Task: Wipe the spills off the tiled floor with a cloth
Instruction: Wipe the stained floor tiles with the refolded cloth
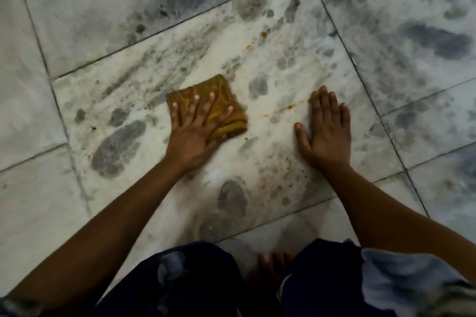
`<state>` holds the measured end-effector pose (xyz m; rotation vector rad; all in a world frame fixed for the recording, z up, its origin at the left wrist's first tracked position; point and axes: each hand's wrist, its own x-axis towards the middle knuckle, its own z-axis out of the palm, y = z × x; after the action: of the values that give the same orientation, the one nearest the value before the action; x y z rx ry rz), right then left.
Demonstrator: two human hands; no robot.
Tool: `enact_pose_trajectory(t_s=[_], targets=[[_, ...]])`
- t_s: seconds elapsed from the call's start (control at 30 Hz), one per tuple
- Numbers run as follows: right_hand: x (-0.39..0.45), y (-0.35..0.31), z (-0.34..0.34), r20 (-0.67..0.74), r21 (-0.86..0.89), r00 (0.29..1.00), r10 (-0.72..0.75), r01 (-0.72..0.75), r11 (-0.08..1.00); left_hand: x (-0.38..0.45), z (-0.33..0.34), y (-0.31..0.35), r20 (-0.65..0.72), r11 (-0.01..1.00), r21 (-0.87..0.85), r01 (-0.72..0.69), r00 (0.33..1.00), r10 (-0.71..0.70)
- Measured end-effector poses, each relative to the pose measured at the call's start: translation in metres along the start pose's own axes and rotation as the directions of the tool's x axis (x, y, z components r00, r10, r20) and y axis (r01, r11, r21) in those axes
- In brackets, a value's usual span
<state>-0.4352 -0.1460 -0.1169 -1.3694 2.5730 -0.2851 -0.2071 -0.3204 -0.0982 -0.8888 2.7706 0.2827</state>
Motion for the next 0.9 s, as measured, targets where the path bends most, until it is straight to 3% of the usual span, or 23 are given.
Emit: enact_pose_trajectory(t_s=[0.2, 0.37, 0.47, 0.63, 0.7, 0.8, 0.9], targets=[[0.001, -0.001, -0.001, 0.011, -0.007, 1.0, 0.006, -0.006, 1.0, 0.085, -0.023, 0.007, 0.05, 0.975, -0.107, 0.195, 0.98, -0.191], [0.0, -0.002, -0.004, 0.017, -0.002, 1.0, 0.014, -0.014, 1.0, 0.015, -0.001, 0.043, 0.011, 0.993, -0.05, -0.108, 0.994, 0.109], [0.0, -0.002, -0.003, 0.017, 0.001, 1.0, 0.016, -0.016, 1.0, 0.004, 0.0, 0.015, 0.01, 0.988, -0.02, -0.153, 0.988, 0.153], [0.001, -0.002, -0.003, 0.029, 0.008, 0.999, 0.024, -0.024, 1.0, 0.11, -0.03, -0.005, 0.003, 0.986, -0.109, 0.127, 0.992, -0.127], [0.001, -0.002, -0.004, 0.035, 0.001, 0.999, 0.026, -0.026, 1.0, 0.153, -0.039, 0.011, 0.029, 0.978, -0.115, 0.176, 0.984, -0.174], [0.001, -0.002, -0.006, 0.044, -0.004, 0.999, 0.027, -0.027, 1.0, 0.162, -0.036, 0.04, 0.013, 0.993, -0.097, 0.074, 0.997, -0.073], [0.001, -0.002, -0.007, 0.047, 0.015, 0.999, 0.025, -0.026, 1.0, 0.116, -0.024, 0.032, -0.03, 0.985, -0.042, -0.17, 0.985, 0.169]])
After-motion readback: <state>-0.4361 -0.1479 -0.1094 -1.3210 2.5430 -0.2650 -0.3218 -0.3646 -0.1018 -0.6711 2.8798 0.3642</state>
